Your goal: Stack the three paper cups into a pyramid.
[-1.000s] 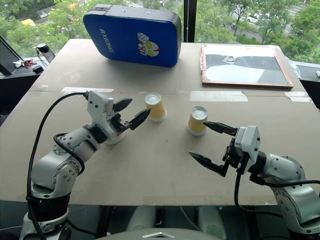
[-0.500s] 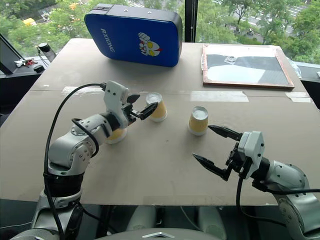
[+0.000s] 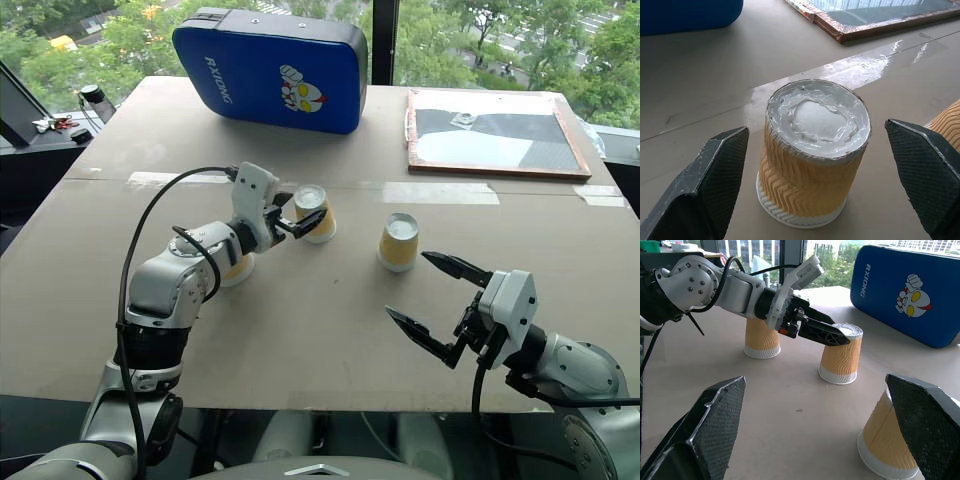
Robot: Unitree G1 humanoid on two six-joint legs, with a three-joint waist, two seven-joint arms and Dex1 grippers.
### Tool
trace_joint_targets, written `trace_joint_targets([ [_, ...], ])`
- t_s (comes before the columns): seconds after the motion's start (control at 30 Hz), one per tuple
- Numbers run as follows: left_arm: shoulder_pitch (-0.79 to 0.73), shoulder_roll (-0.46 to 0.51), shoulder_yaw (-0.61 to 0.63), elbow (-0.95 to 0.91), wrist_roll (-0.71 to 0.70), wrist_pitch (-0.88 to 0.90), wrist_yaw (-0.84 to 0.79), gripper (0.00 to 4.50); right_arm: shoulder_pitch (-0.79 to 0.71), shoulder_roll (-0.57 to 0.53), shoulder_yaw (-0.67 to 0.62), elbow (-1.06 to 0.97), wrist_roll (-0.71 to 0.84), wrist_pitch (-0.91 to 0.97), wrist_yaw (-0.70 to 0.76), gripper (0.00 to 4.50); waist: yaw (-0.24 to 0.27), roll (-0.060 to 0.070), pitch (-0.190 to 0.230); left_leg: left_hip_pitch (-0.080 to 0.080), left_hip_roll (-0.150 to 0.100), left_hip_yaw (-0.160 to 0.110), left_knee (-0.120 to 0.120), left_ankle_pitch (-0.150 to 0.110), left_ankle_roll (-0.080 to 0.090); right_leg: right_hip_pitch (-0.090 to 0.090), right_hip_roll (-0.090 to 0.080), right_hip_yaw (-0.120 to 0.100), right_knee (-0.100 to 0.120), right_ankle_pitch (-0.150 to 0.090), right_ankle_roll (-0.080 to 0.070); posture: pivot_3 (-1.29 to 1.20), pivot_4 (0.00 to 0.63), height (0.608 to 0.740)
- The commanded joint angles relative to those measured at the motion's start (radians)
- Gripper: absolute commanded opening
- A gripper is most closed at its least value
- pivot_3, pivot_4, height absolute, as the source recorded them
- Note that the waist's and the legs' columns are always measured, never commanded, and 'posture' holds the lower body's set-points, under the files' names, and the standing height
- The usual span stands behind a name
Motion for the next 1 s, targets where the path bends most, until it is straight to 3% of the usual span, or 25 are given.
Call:
trace_joint_targets([
  [0.03, -0.028, -0.005, -0.008, 0.016, 0.021, -0.043, -0.032, 4.09, 0.008, -0.001, -0.021, -0.054, 0.016, -0.009, -0.017, 4.5, 0.0, 0.0, 0.0, 0.0, 0.0, 0.0, 0.0, 0.0, 0.0, 0.0, 0.0, 0.0, 0.0, 0.0, 0.0, 0.0, 0.15, 0.74],
  [0.2, -0.032, -0.011, -0.004, 0.041, 0.034, -0.083, -0.069, 2.17, 0.011, -0.012, -0.039, -0.058, 0.03, -0.001, -0.023, 4.5, 0.0, 0.0, 0.0, 0.0, 0.0, 0.0, 0.0, 0.0, 0.0, 0.0, 0.0, 0.0, 0.0, 0.0, 0.0, 0.0, 0.15, 0.74],
  [0.37, -0.015, -0.013, 0.017, 0.004, 0.013, -0.155, -0.136, 2.17, 0.004, -0.019, -0.042, -0.049, 0.03, 0.0, -0.022, 4.5, 0.0, 0.0, 0.0, 0.0, 0.0, 0.0, 0.0, 0.0, 0.0, 0.0, 0.0, 0.0, 0.0, 0.0, 0.0, 0.0, 0.15, 0.74],
  [0.47, 0.015, -0.001, 0.039, -0.073, -0.082, -0.138, -0.237, 2.17, -0.003, -0.02, -0.038, -0.045, 0.027, 0.002, -0.024, 4.5, -0.001, 0.0, 0.0, 0.0, 0.0, 0.0, 0.0, 0.0, 0.0, 0.0, 0.0, 0.0, 0.0, 0.0, 0.0, 0.0, 0.15, 0.74],
  [0.67, 0.146, 0.104, 0.02, -0.244, -0.184, -0.078, -0.389, 2.17, 0.03, -0.016, -0.062, -0.029, -0.022, -0.012, -0.044, 4.5, -0.002, 0.001, 0.0, 0.0, 0.0, 0.0, 0.0, 0.0, -0.001, 0.0, 0.0, 0.0, 0.0, 0.0, 0.0, 0.0, 0.15, 0.74],
  [1.0, 0.153, 0.066, -0.063, -0.144, -0.021, -0.231, -0.348, 2.17, 0.266, 0.008, -0.184, -0.038, -0.036, -0.07, -0.018, 4.5, 0.001, 0.0, 0.0, 0.0, 0.0, -0.001, 0.001, 0.0, 0.0, 0.001, 0.0, -0.001, 0.0, 0.0, 0.0, 0.0, 0.15, 0.74],
])
